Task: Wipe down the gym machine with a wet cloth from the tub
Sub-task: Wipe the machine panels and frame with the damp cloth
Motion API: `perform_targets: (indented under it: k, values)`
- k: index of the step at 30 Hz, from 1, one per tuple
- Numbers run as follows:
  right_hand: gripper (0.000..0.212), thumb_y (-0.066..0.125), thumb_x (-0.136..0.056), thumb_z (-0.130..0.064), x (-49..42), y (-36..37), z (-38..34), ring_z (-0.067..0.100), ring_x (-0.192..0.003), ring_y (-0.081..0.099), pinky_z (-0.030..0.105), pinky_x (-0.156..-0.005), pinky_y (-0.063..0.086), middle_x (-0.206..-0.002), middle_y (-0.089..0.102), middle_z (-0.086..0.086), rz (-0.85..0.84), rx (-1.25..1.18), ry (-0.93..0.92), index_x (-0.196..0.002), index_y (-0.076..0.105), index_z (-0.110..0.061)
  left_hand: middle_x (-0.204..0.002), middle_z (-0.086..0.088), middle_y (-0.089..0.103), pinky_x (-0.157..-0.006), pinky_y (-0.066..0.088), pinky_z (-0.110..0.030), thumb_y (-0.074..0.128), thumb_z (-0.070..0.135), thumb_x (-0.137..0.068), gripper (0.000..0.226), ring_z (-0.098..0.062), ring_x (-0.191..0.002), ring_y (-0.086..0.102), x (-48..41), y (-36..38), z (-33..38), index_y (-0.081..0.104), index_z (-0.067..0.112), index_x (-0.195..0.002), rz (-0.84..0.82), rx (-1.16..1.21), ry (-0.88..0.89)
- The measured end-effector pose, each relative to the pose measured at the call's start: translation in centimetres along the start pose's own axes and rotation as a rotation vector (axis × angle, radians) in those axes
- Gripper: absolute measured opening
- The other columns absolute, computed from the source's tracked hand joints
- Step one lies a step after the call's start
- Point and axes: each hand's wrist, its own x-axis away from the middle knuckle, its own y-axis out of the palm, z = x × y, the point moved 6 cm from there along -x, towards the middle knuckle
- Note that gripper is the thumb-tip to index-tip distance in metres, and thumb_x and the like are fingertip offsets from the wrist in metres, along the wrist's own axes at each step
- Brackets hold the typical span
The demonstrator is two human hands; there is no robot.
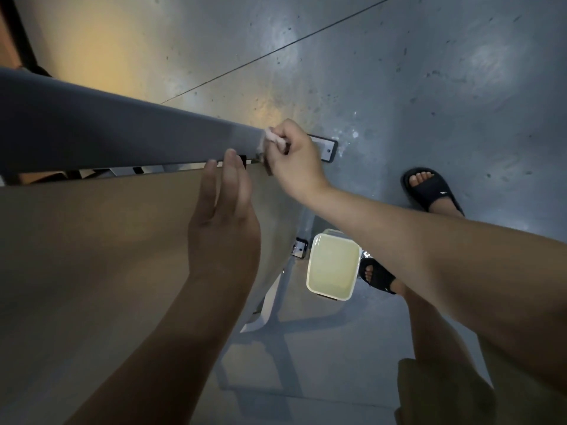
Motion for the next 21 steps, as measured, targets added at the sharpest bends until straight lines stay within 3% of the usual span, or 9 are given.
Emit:
perform_targets:
  k: [3,6,8,13,16,18,21]
  values:
    - [0.016,0.056,-0.09,-0.026,-1.1,-0.2,2.5,0.035,-0.065,0.066,0.055,-0.058,0.055,-0.072,0.068,0.008,0.011,0.037,0.113,-0.075,0.052,-0.023,-0.145,-0.034,0.048,-0.127,0.014,-0.052,0.038,-0.014,-0.091,0.041,-0.044,-0.144,0.04,-0.1,0.2,0.4,0.055,-0.022,-0.128,-0.006,0.013,-0.031]
    - [0.031,0.06,-0.095,-0.012,1.1,-0.3,-0.7,0.024,-0.058,0.063,0.042,-0.056,0.056,-0.066,0.067,0.001,-0.007,-0.053,0.011,-0.071,0.054,-0.03,-0.146,-0.035,0.048,-0.127,0.014,-0.05,0.043,-0.014,-0.088,0.044,-0.044,-0.144,0.04,-0.1,0.6,0.5,0.052,-0.022,-0.131,0.006,0.037,-0.08]
    - [0.028,0.06,-0.095,-0.009,1.9,-0.1,-1.3,0.018,-0.061,0.06,0.038,-0.059,0.052,-0.067,0.064,-0.005,-0.021,-0.075,-0.044,-0.074,0.054,-0.027,-0.146,-0.036,0.047,-0.127,0.017,-0.049,0.05,-0.012,-0.085,0.049,-0.044,-0.144,0.04,-0.2,0.8,0.7,0.05,-0.023,-0.133,0.02,0.053,-0.107]
    - [0.016,0.057,-0.091,-0.021,-0.9,-0.3,3.0,0.024,-0.069,0.063,0.052,-0.068,0.057,-0.072,0.065,-0.003,0.097,0.03,0.113,-0.076,0.055,-0.024,-0.149,-0.038,0.04,-0.127,0.018,-0.049,0.051,-0.01,-0.083,0.055,-0.046,-0.146,0.036,-0.1,0.8,0.9,0.045,-0.025,-0.135,0.0,0.069,-0.114]
    - [0.029,0.057,-0.094,-0.008,0.7,0.2,1.3,0.017,-0.067,0.058,0.039,-0.063,0.053,-0.072,0.063,-0.008,0.061,-0.045,-0.02,-0.074,0.054,-0.029,-0.15,-0.038,0.039,-0.127,0.014,-0.049,0.048,-0.005,-0.086,0.054,-0.046,-0.147,0.033,0.1,1.3,1.2,0.045,-0.023,-0.136,-0.004,0.045,-0.118]
    - [0.027,0.057,-0.095,-0.004,1.5,0.6,0.6,0.017,-0.068,0.058,0.036,-0.063,0.05,-0.075,0.064,-0.007,0.033,-0.074,-0.115,-0.077,0.055,-0.023,-0.151,-0.037,0.038,-0.128,0.011,-0.048,0.051,-0.001,-0.086,0.058,-0.045,-0.148,0.032,0.2,1.7,1.3,0.042,-0.023,-0.138,-0.009,0.02,-0.126]
    - [0.026,0.057,-0.093,-0.002,-0.3,-0.1,1.9,0.011,-0.067,0.054,0.031,-0.064,0.046,-0.067,0.06,-0.014,0.127,-0.018,-0.049,-0.074,0.053,-0.019,-0.151,-0.036,0.038,-0.128,0.012,-0.048,0.053,-0.001,-0.085,0.062,-0.045,-0.149,0.031,0.3,1.8,1.3,0.038,-0.025,-0.14,0.0,0.014,-0.142]
